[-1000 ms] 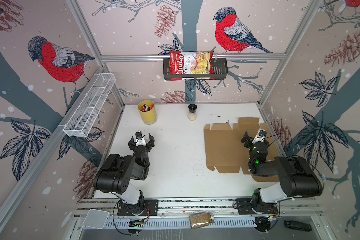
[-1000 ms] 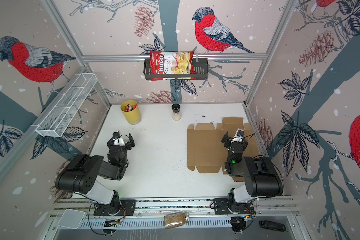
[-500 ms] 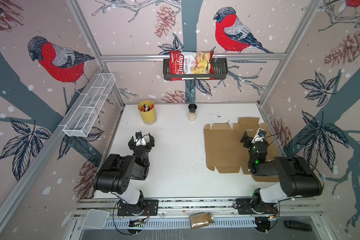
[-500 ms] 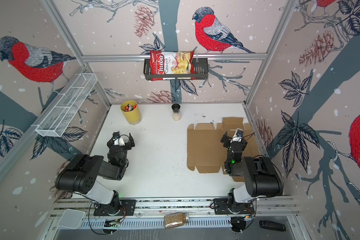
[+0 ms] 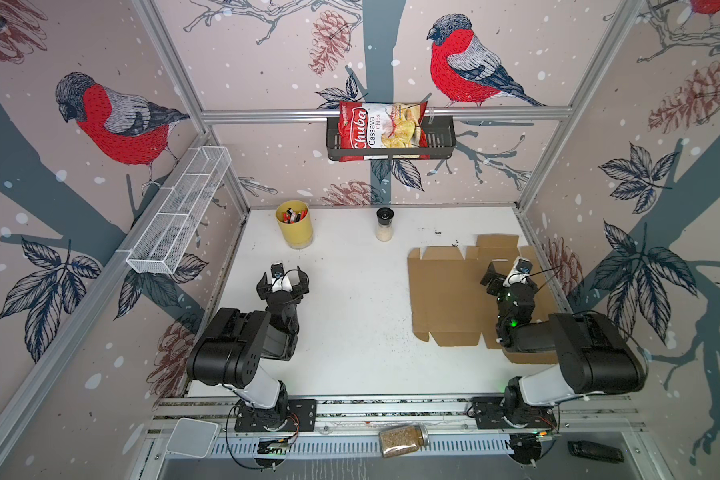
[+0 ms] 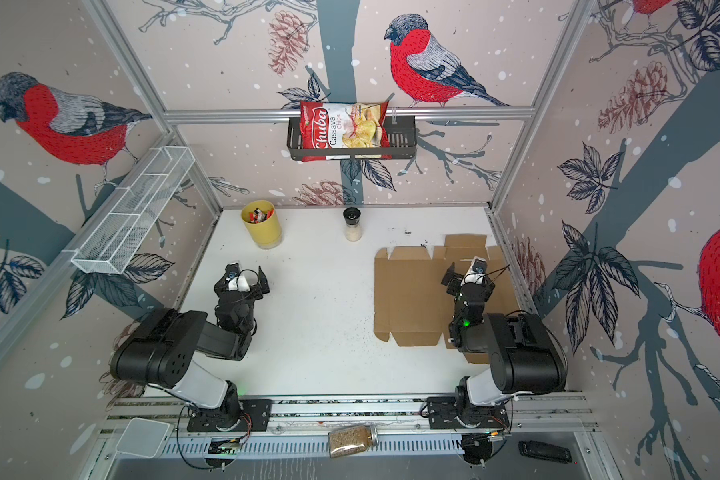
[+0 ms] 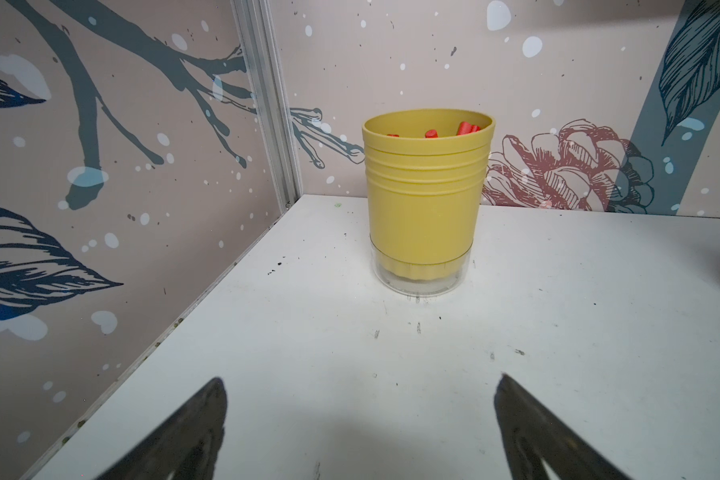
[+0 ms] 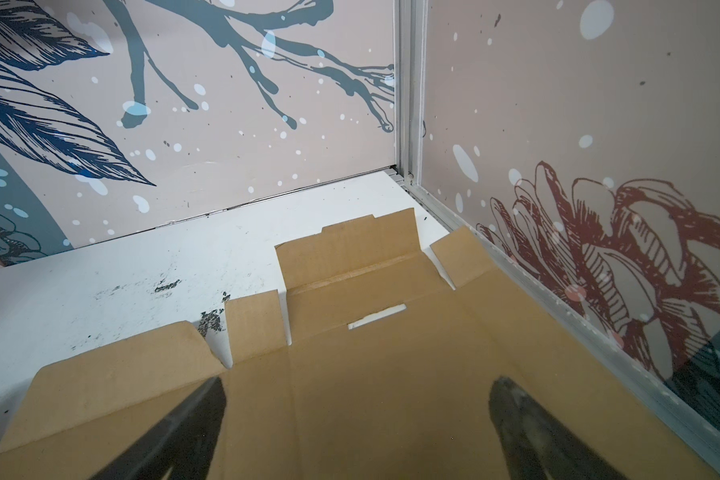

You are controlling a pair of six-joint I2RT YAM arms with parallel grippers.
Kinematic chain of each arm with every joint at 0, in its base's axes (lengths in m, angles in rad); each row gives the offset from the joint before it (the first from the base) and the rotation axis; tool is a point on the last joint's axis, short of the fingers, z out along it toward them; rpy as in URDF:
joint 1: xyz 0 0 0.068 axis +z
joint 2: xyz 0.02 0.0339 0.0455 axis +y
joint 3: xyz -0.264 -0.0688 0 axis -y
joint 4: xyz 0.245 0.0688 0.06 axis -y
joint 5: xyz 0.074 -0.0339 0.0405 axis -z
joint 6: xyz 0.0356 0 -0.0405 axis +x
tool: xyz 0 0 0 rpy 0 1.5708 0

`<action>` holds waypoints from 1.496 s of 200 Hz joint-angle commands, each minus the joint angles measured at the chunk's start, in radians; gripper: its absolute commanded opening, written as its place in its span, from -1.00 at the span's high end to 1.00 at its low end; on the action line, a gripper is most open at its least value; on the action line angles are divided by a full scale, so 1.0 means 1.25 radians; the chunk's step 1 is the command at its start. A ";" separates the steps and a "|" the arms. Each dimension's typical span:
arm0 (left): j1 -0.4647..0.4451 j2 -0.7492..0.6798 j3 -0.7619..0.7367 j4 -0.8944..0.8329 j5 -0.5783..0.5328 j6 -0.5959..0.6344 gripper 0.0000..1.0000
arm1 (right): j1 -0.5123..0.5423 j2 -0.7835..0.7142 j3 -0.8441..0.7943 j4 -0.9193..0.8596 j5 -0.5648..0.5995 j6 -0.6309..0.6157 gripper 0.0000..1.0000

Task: Fold the paper box

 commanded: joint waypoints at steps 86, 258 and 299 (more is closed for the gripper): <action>0.001 -0.001 0.003 0.025 -0.003 0.000 -0.97 | 0.000 0.001 0.005 0.012 0.006 -0.006 -0.99; -0.146 -0.192 0.016 -0.099 -0.258 0.097 -0.97 | 0.046 -0.172 0.206 -0.458 0.115 0.068 -0.99; -0.185 -0.325 0.171 -0.516 -0.316 -0.066 -0.97 | 0.155 -0.261 0.373 -0.753 0.176 0.221 -0.99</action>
